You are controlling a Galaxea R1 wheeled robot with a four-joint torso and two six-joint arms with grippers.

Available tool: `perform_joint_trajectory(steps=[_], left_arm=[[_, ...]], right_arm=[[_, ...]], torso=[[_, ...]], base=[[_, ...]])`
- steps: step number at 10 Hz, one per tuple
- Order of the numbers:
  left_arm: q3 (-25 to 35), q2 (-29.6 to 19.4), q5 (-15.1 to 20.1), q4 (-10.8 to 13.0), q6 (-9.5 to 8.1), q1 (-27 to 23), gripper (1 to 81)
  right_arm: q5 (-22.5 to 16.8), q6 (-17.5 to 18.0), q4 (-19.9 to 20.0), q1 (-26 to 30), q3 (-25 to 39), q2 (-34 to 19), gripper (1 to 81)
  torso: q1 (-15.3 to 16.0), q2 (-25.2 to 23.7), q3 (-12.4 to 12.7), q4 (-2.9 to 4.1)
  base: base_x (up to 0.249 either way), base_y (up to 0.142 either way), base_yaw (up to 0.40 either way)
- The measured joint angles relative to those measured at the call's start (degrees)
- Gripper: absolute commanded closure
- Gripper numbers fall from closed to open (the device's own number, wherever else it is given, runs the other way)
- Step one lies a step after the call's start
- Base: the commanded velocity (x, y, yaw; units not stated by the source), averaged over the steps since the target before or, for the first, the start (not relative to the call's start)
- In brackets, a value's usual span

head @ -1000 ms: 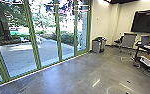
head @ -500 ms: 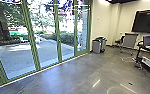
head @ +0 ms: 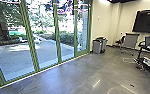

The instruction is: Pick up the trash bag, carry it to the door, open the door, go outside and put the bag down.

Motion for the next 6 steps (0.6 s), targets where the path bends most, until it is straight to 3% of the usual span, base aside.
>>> perform_joint_trajectory(steps=[6], left_arm=[[0.0, 0.0, 0.0, 0.0, 0.02, 0.0, 81.1]], right_arm=[[0.0, 0.0, 0.0, 0.0, 0.0, 0.0, 1.0]], torso=[[0.0, 0.0, 0.0, 0.00]], base=[[0.142, 0.000, 0.000]])
